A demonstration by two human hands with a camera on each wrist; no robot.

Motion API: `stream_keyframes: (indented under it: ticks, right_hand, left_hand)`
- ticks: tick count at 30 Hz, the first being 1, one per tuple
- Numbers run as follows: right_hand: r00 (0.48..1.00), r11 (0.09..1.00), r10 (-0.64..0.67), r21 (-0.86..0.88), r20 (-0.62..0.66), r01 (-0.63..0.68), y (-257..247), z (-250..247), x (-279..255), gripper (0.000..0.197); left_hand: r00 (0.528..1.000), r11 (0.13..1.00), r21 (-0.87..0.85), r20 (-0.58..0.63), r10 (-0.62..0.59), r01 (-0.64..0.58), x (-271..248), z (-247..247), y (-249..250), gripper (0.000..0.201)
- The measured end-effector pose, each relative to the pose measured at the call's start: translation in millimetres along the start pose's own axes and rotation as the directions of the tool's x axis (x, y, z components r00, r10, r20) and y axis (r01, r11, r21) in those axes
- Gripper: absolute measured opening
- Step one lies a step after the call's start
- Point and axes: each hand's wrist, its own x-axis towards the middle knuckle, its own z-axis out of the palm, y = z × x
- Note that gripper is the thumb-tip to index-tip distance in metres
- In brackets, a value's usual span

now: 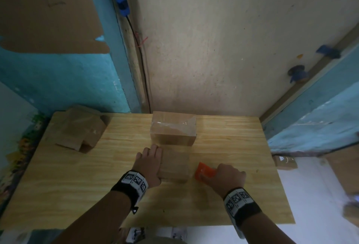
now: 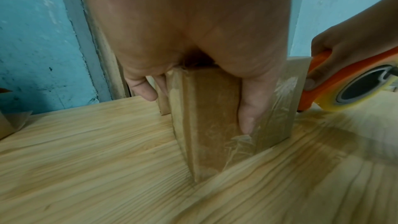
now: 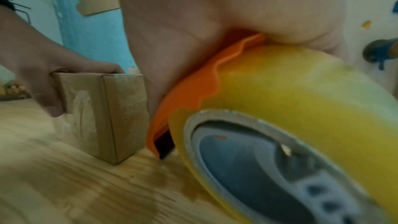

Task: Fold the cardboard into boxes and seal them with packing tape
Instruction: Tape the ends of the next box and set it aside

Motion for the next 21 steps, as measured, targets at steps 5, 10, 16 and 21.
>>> stream_keyframes:
  ticks: [5, 10, 16, 21]
  right_hand:
    - [0.998, 0.994, -0.021, -0.106, 0.059, 0.027, -16, -5, 11, 0.072]
    - [0.999, 0.993, -0.003, -0.115, 0.039, 0.007, -23, -8, 17, 0.070]
    - [0.998, 0.993, 0.059, -0.099, 0.000, -0.058, -9, -16, 25, 0.074]
    - [0.989, 0.989, 0.142, 0.057, -0.044, -0.140, 18, -38, 35, 0.081]
  left_hand:
    - [1.000, 0.999, -0.041, -0.013, 0.005, -0.006, -1, 1, -1, 0.109]
    - [1.000, 0.998, -0.064, -0.013, -0.006, 0.005, -1, 1, 0, 0.109]
    - [1.000, 0.996, -0.092, 0.000, -0.003, 0.003, -1, 1, -1, 0.108]
    - [1.000, 0.996, -0.094, 0.005, -0.005, 0.006, 0, 2, -1, 0.108]
